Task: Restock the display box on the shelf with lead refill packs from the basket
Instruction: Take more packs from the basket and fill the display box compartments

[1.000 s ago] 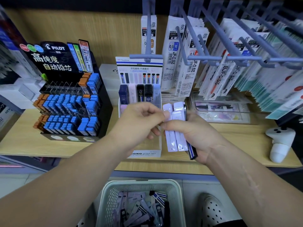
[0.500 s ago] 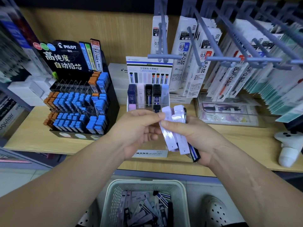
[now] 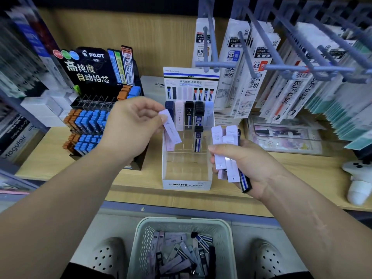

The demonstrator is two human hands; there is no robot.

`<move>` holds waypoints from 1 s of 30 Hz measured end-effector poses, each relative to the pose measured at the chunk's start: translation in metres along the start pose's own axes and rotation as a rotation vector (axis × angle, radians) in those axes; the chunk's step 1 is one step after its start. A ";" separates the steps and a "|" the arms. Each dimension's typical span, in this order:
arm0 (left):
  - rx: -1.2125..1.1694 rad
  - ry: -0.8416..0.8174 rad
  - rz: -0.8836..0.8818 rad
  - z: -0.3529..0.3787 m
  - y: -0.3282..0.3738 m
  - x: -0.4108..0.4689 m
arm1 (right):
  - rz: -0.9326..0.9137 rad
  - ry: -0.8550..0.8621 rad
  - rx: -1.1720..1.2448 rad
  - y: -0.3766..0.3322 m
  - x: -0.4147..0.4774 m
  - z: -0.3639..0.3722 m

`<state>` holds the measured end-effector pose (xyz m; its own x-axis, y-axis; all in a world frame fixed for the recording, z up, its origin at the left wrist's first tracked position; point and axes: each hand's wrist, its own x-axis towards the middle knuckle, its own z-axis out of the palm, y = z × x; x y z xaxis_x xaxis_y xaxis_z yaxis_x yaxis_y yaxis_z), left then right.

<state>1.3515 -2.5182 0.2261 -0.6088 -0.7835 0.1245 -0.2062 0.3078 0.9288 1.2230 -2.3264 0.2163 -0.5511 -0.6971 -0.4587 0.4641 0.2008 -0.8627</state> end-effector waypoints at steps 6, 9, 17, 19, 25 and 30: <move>0.279 -0.049 0.212 0.011 -0.007 0.003 | 0.012 0.013 -0.043 0.000 0.002 0.001; 0.379 -0.059 0.320 0.017 -0.010 0.005 | 0.012 0.014 -0.053 0.000 0.003 0.001; 0.664 -0.041 0.575 0.028 -0.024 0.012 | 0.007 0.007 -0.041 0.000 0.004 -0.003; 0.691 -0.042 0.582 0.031 -0.025 0.012 | 0.005 -0.001 -0.036 0.000 0.004 -0.004; 0.756 0.009 0.574 0.034 -0.026 0.012 | -0.008 -0.056 -0.040 -0.001 0.002 -0.007; 0.567 0.005 0.508 0.034 -0.009 0.003 | -0.027 -0.114 -0.064 -0.001 0.002 -0.005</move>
<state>1.3253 -2.5047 0.2058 -0.7305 -0.4738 0.4918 -0.2649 0.8604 0.4354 1.2181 -2.3239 0.2150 -0.4787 -0.7760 -0.4108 0.4024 0.2219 -0.8882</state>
